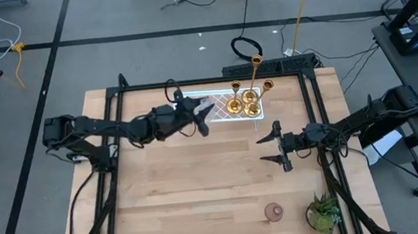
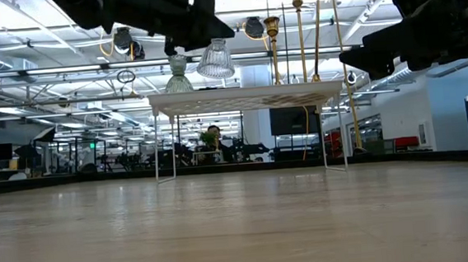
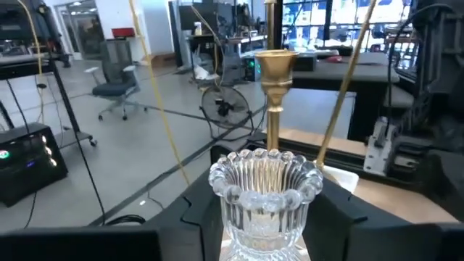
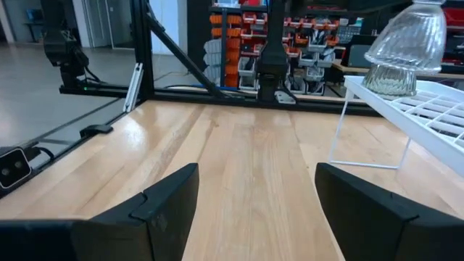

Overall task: Pick & Place candle stick holders
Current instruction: Put the transparent candle holder on the shelf

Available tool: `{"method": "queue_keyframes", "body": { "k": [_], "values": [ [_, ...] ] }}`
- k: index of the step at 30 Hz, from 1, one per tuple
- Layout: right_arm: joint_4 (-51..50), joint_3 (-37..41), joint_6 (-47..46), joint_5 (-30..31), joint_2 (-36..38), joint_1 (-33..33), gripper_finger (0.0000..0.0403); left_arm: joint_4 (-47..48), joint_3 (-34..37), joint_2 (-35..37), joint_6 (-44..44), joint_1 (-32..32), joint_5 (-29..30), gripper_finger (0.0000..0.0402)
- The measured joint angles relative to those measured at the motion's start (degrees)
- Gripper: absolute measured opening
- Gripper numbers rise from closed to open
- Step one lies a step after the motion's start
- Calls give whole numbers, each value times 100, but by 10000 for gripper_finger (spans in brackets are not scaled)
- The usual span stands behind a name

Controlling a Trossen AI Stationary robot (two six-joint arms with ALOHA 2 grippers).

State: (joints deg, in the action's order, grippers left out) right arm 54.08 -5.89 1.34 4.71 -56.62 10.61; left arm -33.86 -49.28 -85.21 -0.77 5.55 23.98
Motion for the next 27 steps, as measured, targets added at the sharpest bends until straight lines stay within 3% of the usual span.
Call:
{"method": "queue_keyframes", "body": {
  "k": [5, 10, 20, 27],
  "values": [
    [-1, 0, 0, -2, 0, 0, 267, 138, 0, 0, -17, 233, -468, 156],
    [3, 0, 3, -2, 0, 0, 267, 338, -2, -35, -72, 333, -454, 190],
    [-39, 0, 90, -26, 0, -2, 267, 348, -18, -181, -461, 408, -427, 169],
    [-40, 0, 150, -26, 0, 0, 267, 349, -7, -188, -621, 369, -434, 190]
  ]
}}
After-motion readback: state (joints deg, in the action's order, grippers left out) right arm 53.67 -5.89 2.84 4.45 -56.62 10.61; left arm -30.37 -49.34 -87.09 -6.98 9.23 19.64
